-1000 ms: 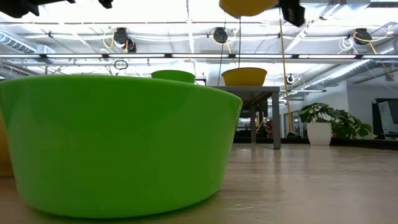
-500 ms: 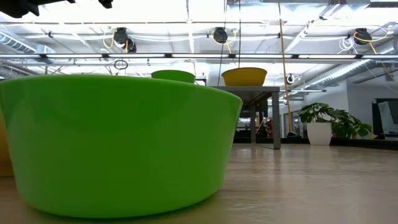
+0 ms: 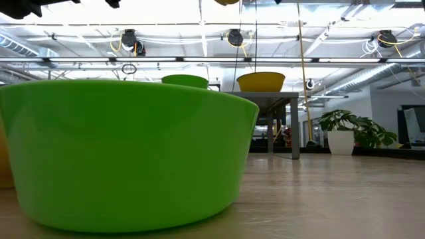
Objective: Pick & Place Mini bowls
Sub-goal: Stack the white patterned bowl on top of the white patterned bowl on the shelf
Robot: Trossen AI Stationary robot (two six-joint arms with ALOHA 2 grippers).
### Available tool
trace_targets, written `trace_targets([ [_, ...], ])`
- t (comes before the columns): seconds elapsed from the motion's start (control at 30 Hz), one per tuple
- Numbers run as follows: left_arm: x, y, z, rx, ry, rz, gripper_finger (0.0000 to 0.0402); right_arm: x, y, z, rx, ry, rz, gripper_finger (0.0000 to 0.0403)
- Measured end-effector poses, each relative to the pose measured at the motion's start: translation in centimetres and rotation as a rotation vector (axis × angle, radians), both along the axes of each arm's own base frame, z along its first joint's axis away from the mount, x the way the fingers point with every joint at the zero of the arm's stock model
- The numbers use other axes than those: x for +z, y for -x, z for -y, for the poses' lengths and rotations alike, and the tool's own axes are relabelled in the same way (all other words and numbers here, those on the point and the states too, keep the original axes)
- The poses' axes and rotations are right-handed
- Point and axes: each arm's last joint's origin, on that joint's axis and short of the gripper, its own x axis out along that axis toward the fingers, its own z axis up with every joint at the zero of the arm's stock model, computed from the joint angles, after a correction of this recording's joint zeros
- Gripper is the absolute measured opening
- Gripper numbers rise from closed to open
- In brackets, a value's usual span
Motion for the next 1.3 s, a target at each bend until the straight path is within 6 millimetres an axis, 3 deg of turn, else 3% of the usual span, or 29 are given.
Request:
trace_targets([
  [0.37,0.0,0.0,0.0,0.005,-0.018,-0.002,0.0191,-2.1,2.2,0.9,-0.053,-0.128,-0.23,0.0002],
  [0.67,0.0,0.0,0.0,0.002,-0.011,0.0,0.0191,-5.1,2.3,1.5,-0.062,-0.246,-0.399,0.0002],
  [1.03,0.0,0.0,0.0,0.003,-0.013,0.0,0.0191,-8.2,2.5,3.6,0.003,-0.427,-0.43,0.0002],
  [1.3,0.0,0.0,0.0,0.003,-0.015,0.001,0.0191,-8.8,2.9,3.8,0.029,-0.491,-0.449,0.0002],
])
